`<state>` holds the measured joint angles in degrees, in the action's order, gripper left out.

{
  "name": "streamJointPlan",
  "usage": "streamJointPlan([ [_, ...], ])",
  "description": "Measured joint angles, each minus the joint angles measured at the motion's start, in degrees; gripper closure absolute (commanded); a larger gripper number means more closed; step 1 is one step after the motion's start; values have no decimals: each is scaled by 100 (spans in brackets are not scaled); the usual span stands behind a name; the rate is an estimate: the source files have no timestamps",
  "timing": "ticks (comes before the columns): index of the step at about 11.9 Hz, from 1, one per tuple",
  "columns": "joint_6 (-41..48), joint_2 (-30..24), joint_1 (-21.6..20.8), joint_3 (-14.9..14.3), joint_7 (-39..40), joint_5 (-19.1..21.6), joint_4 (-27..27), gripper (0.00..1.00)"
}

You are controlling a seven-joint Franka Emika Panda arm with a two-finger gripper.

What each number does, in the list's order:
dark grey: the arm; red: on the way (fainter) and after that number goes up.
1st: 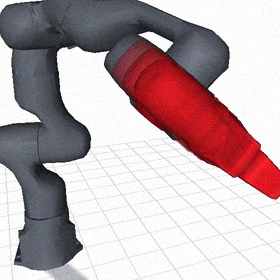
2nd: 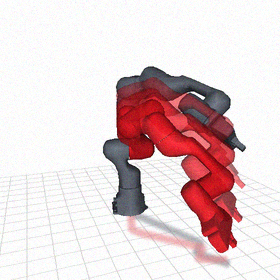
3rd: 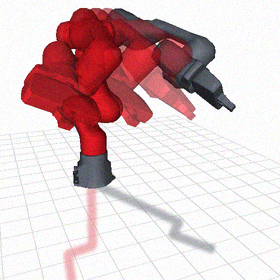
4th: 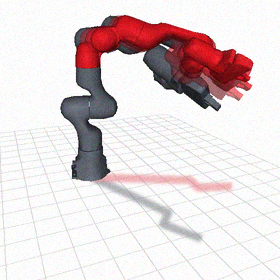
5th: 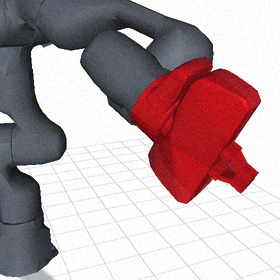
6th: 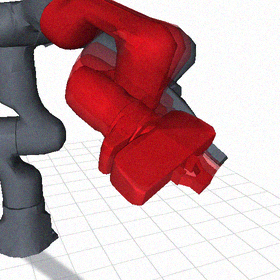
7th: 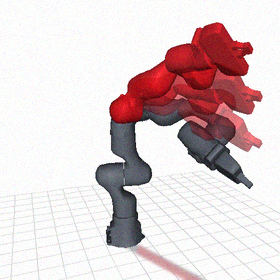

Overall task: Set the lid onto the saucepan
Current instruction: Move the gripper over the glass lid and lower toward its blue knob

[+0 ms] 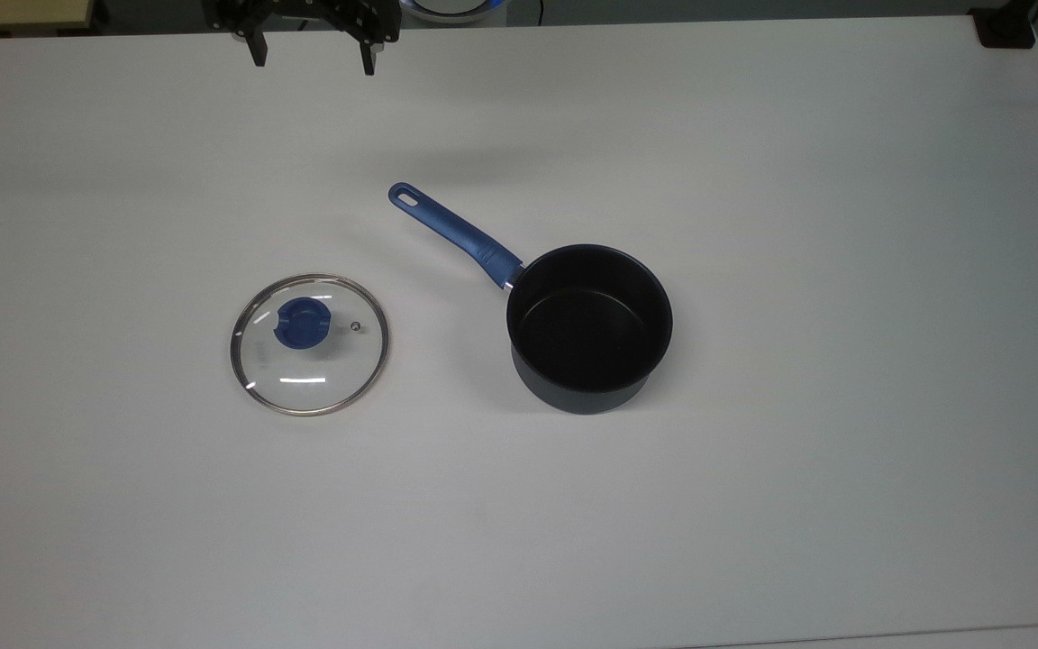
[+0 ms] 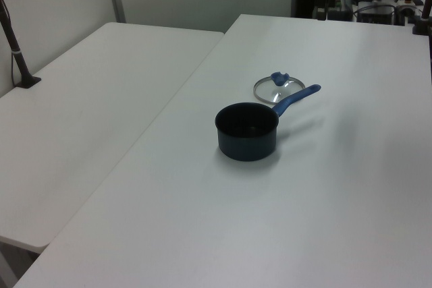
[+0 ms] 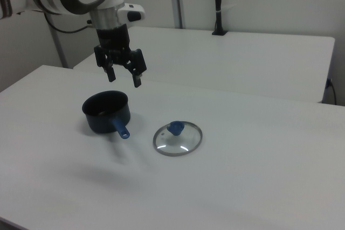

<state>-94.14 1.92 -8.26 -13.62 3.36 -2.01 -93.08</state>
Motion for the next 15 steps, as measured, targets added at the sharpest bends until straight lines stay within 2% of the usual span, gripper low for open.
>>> streamJointPlan([
  [6, -130, 55, 0, -1, 19, 0, -3, 0],
  [8, -457, 175, -1, -1, 19, 219, -4, 0],
  [10, -863, 502, 6, -5, 18, 319, 48, 0],
  [15, -2082, 1816, 341, -11, 30, 324, 297, 0],
])
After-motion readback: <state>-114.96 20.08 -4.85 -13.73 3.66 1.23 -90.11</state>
